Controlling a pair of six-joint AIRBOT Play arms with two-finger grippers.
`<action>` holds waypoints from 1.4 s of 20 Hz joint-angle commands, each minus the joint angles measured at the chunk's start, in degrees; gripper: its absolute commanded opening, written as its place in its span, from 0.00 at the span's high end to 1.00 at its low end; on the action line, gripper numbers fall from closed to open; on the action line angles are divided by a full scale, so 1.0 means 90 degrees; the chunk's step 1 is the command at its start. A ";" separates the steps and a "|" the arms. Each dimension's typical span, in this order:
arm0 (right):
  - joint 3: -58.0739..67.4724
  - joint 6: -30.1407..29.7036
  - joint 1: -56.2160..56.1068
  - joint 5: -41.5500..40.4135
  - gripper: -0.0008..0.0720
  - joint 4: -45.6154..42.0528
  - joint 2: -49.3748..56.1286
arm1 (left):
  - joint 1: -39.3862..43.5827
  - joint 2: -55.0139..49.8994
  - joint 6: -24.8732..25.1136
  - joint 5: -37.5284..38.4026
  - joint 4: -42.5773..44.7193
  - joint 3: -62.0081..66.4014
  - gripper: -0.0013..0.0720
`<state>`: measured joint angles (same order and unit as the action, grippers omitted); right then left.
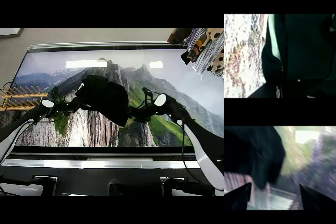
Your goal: Fold the clothes and pants, and hang the long-sleeved shirts on hangers.
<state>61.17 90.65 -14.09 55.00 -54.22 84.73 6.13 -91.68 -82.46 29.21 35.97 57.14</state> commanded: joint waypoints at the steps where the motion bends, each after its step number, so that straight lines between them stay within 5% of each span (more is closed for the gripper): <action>1: -0.0119 -0.0964 -0.0005 -0.0682 0.03 0.1571 0.0775 | 0.0005 0.0005 -0.0005 -0.0012 0.0000 0.0000 0.95; 4: -0.0119 -0.1197 -0.0005 -0.0891 0.07 0.1858 0.1112 | 0.0005 0.0010 -0.0005 -0.0010 0.0000 0.0000 0.95; 5: -0.0119 -0.1195 -0.0005 -0.0969 0.17 0.1860 0.1146 | 0.0002 0.0019 -0.0005 -0.0005 0.0000 0.0000 0.95; 7: -0.0117 -0.1253 -0.0005 -0.0993 0.86 0.2006 0.1124 | 0.0002 0.0068 -0.0002 0.0112 0.0000 0.0005 0.95; 8: -0.0117 -0.1316 -0.0005 -0.0969 0.92 0.2157 0.1015 | -0.0012 0.0114 0.0007 0.0284 0.0010 0.0032 0.95; 13: 0.0809 -0.0869 0.0002 -0.1545 0.92 0.1481 -0.0617 | -0.0345 0.0916 -0.0010 0.1579 0.1183 0.1195 0.95; 18: 0.3609 0.1440 0.0000 -0.1598 0.92 -0.2263 -0.1940 | -0.0578 0.2696 -0.0690 0.1999 0.2977 0.3293 0.95; 21: 0.5020 0.2062 0.0000 -0.1396 0.92 -0.3759 -0.2565 | -0.0738 0.3874 -0.1042 0.1989 0.3388 0.4034 0.95; 28: 0.5761 0.2074 0.0000 -0.0376 0.92 -0.4087 -0.4296 | -0.0976 0.6428 -0.2538 0.2341 0.5209 0.4119 0.95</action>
<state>110.89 108.14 -14.09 47.68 -87.88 52.05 -2.11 -42.24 -98.26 48.10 73.17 93.41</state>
